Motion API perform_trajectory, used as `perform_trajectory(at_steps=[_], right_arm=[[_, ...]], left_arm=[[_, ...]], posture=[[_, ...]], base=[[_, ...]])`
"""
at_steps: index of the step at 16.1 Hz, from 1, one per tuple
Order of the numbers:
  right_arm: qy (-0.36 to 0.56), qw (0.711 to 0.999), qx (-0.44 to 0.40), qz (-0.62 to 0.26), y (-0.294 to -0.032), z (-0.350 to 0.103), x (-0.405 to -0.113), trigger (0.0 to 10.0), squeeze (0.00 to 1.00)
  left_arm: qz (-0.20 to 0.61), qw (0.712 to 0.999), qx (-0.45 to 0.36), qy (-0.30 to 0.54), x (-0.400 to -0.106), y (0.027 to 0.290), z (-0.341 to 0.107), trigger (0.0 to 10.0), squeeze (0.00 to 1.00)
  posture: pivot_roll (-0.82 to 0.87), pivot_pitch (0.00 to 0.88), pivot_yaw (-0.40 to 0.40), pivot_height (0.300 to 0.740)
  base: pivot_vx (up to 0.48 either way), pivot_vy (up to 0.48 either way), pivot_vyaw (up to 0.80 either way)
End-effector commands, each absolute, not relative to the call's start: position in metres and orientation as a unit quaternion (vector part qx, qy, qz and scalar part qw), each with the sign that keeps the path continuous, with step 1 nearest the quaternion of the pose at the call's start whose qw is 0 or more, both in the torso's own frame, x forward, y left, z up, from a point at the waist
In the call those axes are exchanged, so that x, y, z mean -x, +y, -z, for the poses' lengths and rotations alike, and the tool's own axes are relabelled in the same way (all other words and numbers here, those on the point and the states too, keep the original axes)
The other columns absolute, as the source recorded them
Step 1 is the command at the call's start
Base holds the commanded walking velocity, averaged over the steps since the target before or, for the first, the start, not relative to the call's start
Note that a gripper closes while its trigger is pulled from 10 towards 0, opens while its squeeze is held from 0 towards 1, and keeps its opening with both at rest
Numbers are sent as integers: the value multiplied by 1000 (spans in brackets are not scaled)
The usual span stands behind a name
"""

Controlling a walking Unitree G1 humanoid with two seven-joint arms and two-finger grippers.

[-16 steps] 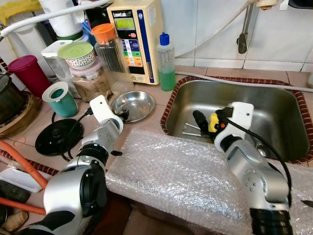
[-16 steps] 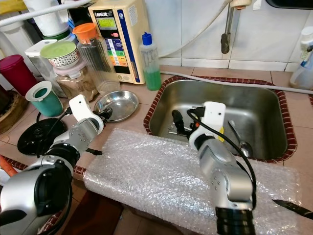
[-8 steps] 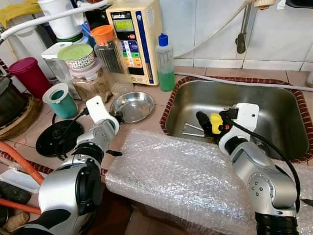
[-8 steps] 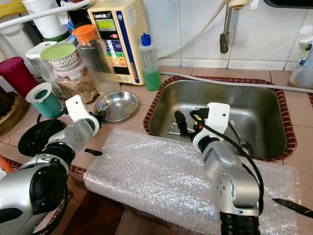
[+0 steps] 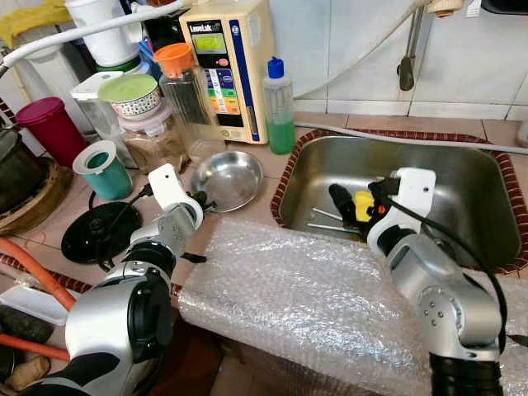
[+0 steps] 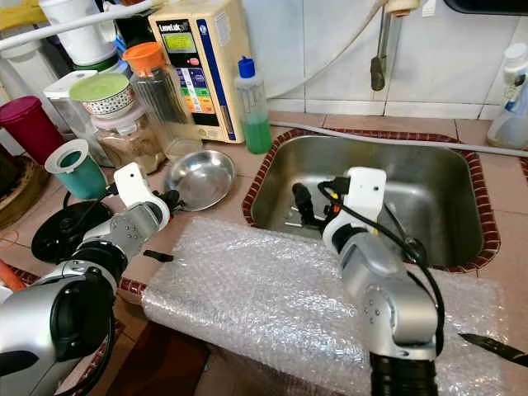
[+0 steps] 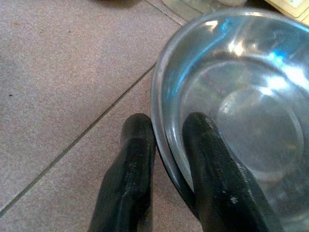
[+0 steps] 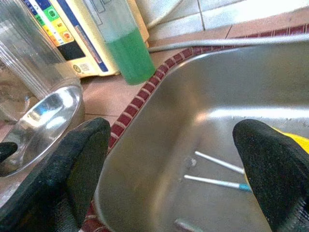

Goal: Kitchen organization

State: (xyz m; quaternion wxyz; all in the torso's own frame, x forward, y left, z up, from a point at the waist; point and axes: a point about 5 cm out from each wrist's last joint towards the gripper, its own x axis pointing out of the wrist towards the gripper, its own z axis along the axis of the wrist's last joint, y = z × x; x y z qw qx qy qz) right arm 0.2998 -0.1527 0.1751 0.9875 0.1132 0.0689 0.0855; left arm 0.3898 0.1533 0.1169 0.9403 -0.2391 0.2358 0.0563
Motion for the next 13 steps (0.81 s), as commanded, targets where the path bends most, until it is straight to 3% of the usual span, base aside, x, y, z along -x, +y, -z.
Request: perform_trajectory(at_steps=[1,10,13], right_arm=[[61,987,-115,-90,-151,-181,-300,10000,0],[70,987,-126,-67,-158,-179,-305,10000,0],[70,987,-129,-60,-160,-178,-307,10000,0]], left_arm=[[-71,941,227,240,-388,167,-115,0,0],[-41,968,189,163,-383,191,-116,0,0],[-5,960,272,61,-389,183,-141,0,0]], posture=[[-85,0,197,740],[-40,0,182,740],[-32,0,175,740]], base=[[0,0,0],[0,0,0],[0,0,0]])
